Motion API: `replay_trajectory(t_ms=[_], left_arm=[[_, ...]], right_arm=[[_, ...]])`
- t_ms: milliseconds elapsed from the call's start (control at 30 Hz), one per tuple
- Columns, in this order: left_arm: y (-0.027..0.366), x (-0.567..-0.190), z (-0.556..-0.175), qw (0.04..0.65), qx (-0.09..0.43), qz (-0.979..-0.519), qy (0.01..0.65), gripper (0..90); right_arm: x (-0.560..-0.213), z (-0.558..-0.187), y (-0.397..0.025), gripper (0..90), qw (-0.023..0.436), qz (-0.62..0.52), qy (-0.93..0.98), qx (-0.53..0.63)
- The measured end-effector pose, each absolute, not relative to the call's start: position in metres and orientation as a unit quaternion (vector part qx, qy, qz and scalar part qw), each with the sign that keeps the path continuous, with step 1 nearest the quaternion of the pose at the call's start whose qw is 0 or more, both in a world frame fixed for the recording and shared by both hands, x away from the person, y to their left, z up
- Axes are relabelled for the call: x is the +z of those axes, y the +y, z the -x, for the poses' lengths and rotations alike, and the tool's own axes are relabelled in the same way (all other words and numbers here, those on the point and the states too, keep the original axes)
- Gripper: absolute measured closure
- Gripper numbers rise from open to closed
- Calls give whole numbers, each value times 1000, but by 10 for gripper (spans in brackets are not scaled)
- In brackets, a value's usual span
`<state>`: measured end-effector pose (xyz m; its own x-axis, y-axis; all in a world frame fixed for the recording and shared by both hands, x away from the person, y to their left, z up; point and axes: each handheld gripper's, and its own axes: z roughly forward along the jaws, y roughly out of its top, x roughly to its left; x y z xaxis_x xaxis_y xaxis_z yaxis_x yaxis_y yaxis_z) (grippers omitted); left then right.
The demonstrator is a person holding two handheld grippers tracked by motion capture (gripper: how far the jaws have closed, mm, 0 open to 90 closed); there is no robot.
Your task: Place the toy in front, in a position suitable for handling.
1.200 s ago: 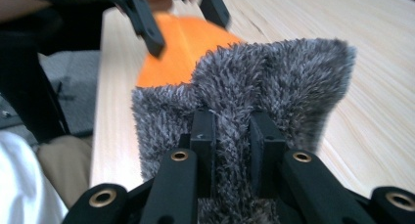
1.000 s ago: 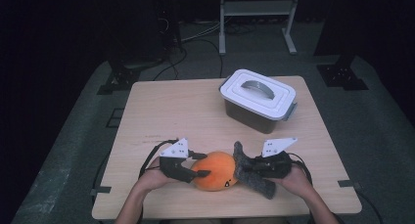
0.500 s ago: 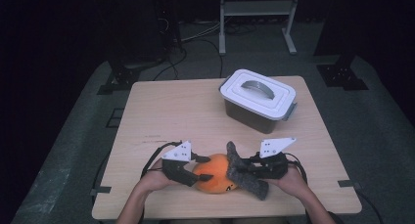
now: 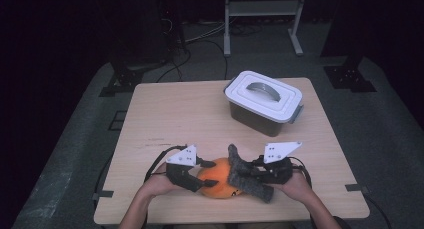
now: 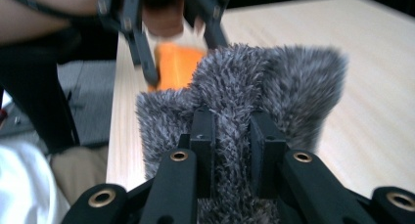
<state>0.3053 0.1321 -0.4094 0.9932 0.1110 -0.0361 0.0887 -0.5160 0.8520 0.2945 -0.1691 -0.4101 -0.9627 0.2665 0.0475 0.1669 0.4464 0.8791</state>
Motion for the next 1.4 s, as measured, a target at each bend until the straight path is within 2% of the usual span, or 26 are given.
replay_trajectory(t_ms=[67, 300, 500, 567, 700, 767, 833, 967, 1033, 1133, 1200, 1333, 1400], left_arm=[[132, -410, -306, 489, 11, -870, 55, 417], [132, -409, -305, 488, 12, -871, 57, 416], [130, -408, -304, 485, 7, -873, 50, 412], [128, -406, -303, 484, 8, -874, 54, 363], [118, -403, -302, 477, 15, -876, 66, 188], [114, -407, -302, 467, 25, -882, 67, 178], [113, -411, -302, 465, 36, -882, 72, 192], [112, -411, -298, 466, 90, -878, 53, 438], [112, -407, -296, 478, 118, -869, 46, 500], [110, -405, -294, 493, 166, -853, 37, 515], [108, -406, -295, 504, 175, -845, 33, 514], [106, -415, -301, 486, 139, -862, 48, 442], [108, -415, -304, 496, 106, -859, 68, 349]], right_arm=[[-413, -296, -172, 739, 38, -130, 850, 509], [-413, -295, -182, 741, 51, -138, 859, 490], [-406, -292, -170, 737, 52, -125, 851, 508], [-411, -291, -167, 738, 45, -121, 855, 502], [-412, -289, -166, 738, 38, -115, 859, 497], [-413, -289, -167, 737, 40, -116, 858, 498], [-412, -289, -167, 736, 43, -120, 857, 499], [-410, -295, -171, 739, 45, -132, 854, 501], [-407, -297, -174, 740, 48, -139, 849, 508], [-399, -299, -180, 741, 71, -148, 840, 518], [-394, -302, -185, 742, 76, -157, 827, 535], [-401, -307, -185, 740, 71, -169, 832, 523], [-410, -308, -178, 738, 60, -167, 848, 499]])
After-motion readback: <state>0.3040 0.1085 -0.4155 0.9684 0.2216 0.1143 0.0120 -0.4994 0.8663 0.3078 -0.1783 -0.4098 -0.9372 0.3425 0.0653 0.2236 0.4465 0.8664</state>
